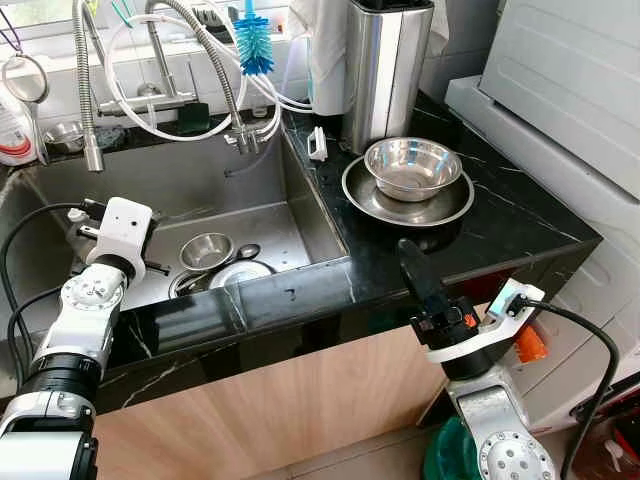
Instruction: Kitchen organization
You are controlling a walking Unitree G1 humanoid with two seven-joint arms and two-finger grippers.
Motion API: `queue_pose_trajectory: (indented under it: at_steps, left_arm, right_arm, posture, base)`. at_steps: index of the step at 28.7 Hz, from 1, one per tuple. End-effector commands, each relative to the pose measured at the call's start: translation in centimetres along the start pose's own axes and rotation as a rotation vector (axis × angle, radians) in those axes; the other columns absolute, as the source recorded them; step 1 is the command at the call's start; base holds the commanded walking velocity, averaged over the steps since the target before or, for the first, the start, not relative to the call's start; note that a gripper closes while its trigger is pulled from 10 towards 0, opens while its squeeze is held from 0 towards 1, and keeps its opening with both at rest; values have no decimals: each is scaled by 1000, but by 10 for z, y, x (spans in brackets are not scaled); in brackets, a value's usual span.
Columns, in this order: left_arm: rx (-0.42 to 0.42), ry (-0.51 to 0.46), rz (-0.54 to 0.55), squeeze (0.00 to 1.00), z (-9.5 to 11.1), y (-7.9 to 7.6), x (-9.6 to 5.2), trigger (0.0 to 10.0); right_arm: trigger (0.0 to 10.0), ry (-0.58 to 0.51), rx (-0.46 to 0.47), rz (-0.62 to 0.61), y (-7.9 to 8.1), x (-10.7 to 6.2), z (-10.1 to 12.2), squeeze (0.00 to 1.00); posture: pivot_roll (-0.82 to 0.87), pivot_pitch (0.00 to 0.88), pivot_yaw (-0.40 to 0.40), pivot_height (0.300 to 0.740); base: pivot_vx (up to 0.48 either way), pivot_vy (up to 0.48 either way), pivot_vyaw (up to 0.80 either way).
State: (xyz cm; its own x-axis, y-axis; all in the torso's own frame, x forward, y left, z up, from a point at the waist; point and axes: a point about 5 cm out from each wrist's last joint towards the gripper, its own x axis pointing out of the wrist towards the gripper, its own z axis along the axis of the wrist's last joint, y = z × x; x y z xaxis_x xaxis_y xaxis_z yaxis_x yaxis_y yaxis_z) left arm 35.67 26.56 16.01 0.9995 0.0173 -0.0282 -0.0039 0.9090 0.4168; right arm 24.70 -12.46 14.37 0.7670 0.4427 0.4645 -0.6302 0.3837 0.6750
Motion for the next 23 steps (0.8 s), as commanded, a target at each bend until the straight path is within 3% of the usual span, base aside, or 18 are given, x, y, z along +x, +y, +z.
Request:
queue_pose_trajectory:
  at_steps: [1, 2, 3, 4, 23]
  left_arm:
    - [13, 22, -11, 106, -6, -2, 0, 10000]
    - [4, 25, -11, 106, -6, -2, 0, 10000]
    - [-1, 25, -11, 384, -7, -2, 0, 10000]
    - [-20, 19, -12, 1000, -6, -2, 0, 10000]
    - [-38, 5, -20, 1000, -6, -7, 0, 10000]
  right_arm:
    - [10000, 8, -18, 21, 5, 2, 0, 0]
    - [10000, 9, -19, 21, 5, 2, 0, 0]
    - [10000, 10, -20, 22, 4, 2, 0, 0]
    - [10000, 12, -22, 21, 4, 2, 0, 0]
    - [10000, 19, -32, 14, 3, 3, -2, 0]
  posture:
    - [44, 39, 41, 740]
    - [44, 39, 41, 740]
    - [45, 40, 42, 740]
    - [45, 40, 42, 740]
    - [45, 39, 43, 740]
  base:
    - [0, 0, 0]
    - [0, 0, 0]
    - [0, 0, 0]
    - [0, 0, 0]
    - [0, 0, 0]
